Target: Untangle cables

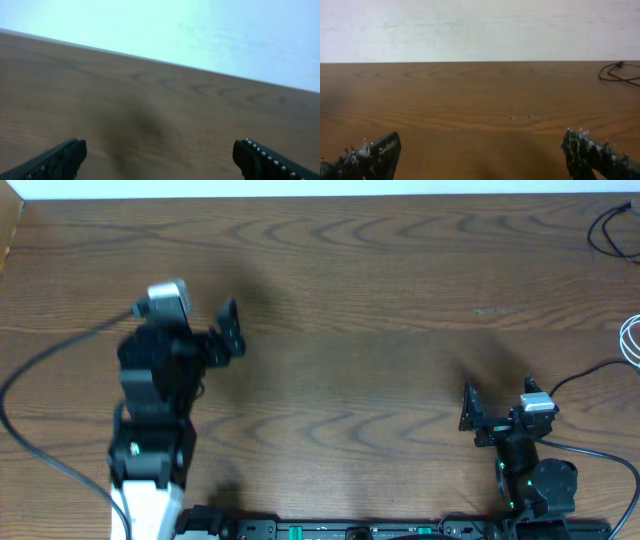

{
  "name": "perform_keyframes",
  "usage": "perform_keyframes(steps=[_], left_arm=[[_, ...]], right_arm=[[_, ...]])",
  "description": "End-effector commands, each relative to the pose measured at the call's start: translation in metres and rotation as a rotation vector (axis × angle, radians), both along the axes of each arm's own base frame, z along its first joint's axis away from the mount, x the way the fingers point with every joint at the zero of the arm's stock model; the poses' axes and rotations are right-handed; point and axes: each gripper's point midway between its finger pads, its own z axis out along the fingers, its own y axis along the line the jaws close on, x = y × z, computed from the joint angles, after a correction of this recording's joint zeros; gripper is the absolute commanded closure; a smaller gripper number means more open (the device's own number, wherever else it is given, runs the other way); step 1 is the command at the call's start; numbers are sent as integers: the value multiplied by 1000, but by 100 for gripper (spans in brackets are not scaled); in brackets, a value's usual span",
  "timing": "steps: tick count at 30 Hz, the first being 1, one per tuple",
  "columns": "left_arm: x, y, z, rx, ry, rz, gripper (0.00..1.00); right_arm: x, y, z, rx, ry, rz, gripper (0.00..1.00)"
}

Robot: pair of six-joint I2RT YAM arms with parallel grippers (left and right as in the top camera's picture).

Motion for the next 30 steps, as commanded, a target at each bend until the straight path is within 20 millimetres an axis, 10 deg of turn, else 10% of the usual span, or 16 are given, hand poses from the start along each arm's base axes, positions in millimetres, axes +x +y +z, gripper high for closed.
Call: perform_keyframes(steps=[1, 24, 30], left_arm=[[-25, -1, -16, 124, -86, -59, 2], [-83, 8, -134, 317, -193, -52, 2], [-85, 9, -127, 319, -225, -42, 2]], right_arm=[[0, 2, -1, 13, 2, 9, 1], [0, 2, -1, 13, 2, 10, 1], [0, 2, -1, 13, 2, 9, 1]])
